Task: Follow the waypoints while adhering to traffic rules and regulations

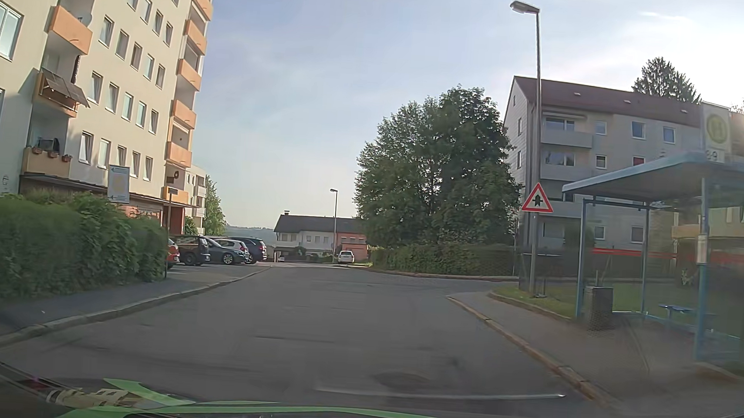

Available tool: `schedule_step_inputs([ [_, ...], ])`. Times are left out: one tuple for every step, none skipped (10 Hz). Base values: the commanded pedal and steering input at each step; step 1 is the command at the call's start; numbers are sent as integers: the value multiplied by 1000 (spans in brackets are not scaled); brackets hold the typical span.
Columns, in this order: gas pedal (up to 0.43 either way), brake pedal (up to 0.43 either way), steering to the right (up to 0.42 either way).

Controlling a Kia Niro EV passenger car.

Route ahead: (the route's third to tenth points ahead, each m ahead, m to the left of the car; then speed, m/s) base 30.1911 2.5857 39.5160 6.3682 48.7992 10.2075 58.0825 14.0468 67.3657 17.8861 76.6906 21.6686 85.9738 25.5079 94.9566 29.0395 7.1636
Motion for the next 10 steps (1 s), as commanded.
schedule_step_inputs([
  [118, 0, -19],
  [118, 0, -18],
  [118, 0, -19],
  [118, 0, -19],
  [118, 0, -19],
  [118, 0, -19],
  [98, 0, -19],
  [98, 0, -19],
  [98, 0, -19],
  [98, 0, -21],
])
